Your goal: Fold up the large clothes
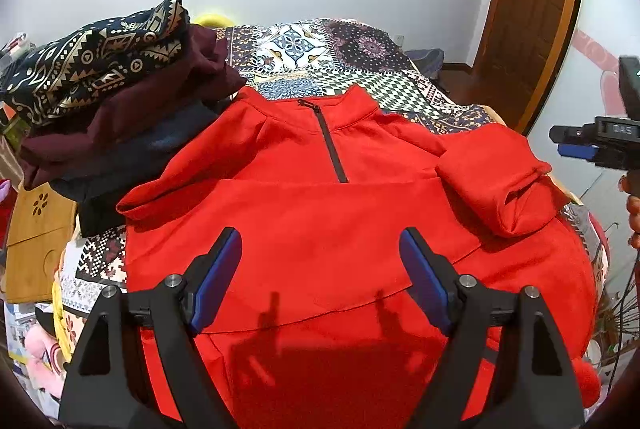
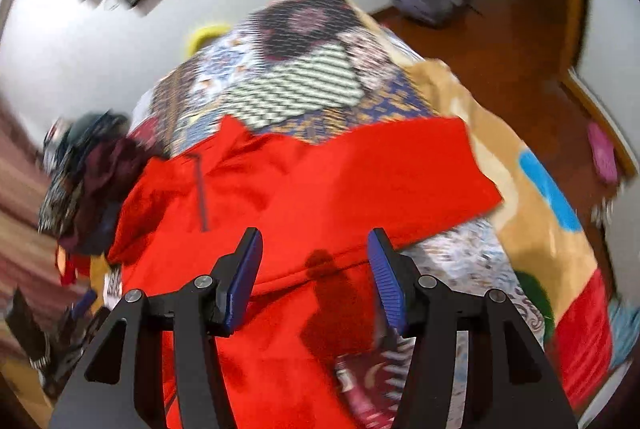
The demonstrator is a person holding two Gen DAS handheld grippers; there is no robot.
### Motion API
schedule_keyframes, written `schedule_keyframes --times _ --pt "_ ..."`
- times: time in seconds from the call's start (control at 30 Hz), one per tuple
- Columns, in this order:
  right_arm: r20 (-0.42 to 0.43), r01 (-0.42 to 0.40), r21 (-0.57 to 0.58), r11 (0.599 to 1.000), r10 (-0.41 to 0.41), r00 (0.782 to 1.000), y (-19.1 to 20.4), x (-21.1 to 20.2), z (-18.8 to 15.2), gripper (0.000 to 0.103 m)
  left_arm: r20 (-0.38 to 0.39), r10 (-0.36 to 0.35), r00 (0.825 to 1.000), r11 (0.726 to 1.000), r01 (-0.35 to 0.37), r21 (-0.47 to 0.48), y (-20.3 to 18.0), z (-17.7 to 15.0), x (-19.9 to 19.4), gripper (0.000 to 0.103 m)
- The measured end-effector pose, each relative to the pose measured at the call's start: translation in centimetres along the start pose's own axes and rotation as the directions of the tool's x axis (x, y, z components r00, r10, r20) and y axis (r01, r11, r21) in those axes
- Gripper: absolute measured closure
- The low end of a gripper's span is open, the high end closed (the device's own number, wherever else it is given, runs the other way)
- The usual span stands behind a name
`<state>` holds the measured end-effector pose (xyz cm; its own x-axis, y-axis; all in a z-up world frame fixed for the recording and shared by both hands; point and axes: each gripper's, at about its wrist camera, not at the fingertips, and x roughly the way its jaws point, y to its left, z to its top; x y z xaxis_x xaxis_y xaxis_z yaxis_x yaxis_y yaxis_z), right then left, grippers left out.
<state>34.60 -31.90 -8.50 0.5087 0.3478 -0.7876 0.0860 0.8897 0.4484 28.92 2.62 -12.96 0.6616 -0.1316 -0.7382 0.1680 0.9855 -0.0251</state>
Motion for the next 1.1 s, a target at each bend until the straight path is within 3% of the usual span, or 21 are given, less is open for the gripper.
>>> schedule_keyframes --times 0.23,0.4,0.57,0.6,0.83,0.97,1.1 --pt "-0.085 -0.060 0.213 0.975 0.080 0.993 -4.9 3.6 0.2 0.052 -0.018 -0.003 1.000 1.000 0.003 -0.004 -0.2 -0.1 1.0 0.022" --pt "-0.039 -0.077 0.258 0.963 0.090 0.995 -5.5 4.3 0.9 0.053 -0.031 0.000 1.000 1.000 0.000 -0.002 -0.3 -0.2 1.7 0.022" --pt "0.000 -0.010 0.227 0.974 0.010 1.000 -5.1 4.3 1.9 0.092 -0.037 -0.001 0.999 1.000 0.001 -0.005 -0.3 -0.3 2.0 0.022" --pt "0.011 -0.013 0.222 0.975 0.011 1.000 -5.1 4.1 2.0 0.094 -0.036 0.000 0.999 1.000 0.000 -0.004 -0.2 -0.3 2.0 0.022" --pt "0.150 -0.022 0.024 0.999 0.019 0.988 0.7 -0.2 3.4 0.097 -0.022 0.011 1.000 1.000 -0.011 -0.014 0.7 -0.5 1.6 0.022" --pt "0.190 -0.063 -0.121 0.991 0.086 0.978 6.0 -2.3 4.0 0.097 -0.002 0.017 1.000 0.999 -0.017 -0.040 1.7 -0.4 0.9 0.022" --pt "0.177 -0.120 -0.248 0.961 0.167 0.970 11.8 -2.8 3.6 0.097 0.025 0.027 0.999 0.998 -0.025 -0.064 2.9 -0.5 -0.3 0.022"
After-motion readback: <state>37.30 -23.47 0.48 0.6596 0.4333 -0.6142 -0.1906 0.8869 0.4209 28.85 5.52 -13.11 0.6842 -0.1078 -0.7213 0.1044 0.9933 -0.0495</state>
